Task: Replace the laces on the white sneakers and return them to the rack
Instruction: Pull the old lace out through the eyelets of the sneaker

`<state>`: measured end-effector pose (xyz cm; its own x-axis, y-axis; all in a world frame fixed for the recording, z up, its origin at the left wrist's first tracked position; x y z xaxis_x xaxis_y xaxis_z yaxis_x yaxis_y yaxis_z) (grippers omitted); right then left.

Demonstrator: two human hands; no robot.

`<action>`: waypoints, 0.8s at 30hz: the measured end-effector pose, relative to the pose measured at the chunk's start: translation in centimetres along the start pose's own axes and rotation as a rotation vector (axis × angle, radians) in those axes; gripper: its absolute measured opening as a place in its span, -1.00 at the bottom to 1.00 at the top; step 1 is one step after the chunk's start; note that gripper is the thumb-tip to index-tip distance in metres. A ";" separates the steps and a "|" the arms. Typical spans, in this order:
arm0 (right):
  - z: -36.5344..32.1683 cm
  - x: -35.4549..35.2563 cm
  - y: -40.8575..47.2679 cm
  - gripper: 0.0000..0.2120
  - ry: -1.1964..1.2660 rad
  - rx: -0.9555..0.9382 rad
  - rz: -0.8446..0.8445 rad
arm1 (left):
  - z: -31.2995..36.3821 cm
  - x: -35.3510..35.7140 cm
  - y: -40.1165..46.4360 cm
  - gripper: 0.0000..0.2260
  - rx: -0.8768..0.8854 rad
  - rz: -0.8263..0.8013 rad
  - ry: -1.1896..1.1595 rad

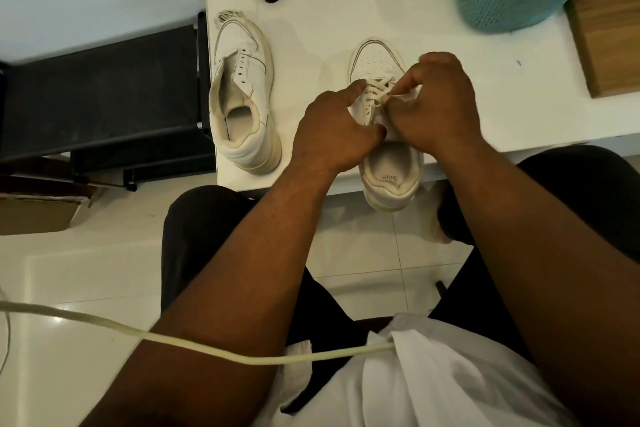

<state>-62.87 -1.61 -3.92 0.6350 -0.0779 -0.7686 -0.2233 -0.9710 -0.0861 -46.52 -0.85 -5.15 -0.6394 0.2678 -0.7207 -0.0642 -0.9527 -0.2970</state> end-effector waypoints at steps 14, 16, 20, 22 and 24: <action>0.5 -2.7 0.5 -0.67 0.076 0.038 0.108 | 3.0 -1.1 -1.3 -0.54 0.218 0.253 0.116; -0.2 -1.6 0.4 -0.80 0.068 0.012 -0.025 | 2.8 -0.9 -1.3 -0.60 0.225 0.276 0.135; -0.3 0.1 -0.2 -0.86 0.031 0.026 -0.188 | 2.8 -1.1 -1.5 -0.67 0.215 0.354 0.148; -0.1 -0.3 -0.1 -0.83 0.037 0.040 -0.157 | 2.5 -1.7 -1.6 -0.76 0.177 0.411 0.108; 0.0 -0.6 0.0 -0.82 0.054 0.060 -0.140 | 1.8 -2.4 -1.5 -0.87 0.106 0.462 0.016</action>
<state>-63.19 -1.56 -3.47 0.7018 0.0434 -0.7111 -0.1724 -0.9581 -0.2286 -46.28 -0.29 -1.81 -0.6079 -0.1860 -0.7719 0.1458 -0.9818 0.1217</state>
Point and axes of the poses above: each hand's wrist, its own y-axis towards the middle knuckle, its own x-axis out of the palm, z = x × y, the point moved 10 cm from there along y, towards the middle knuckle, and after that the axes turned 2 degrees about z, right-handed, at the moved point
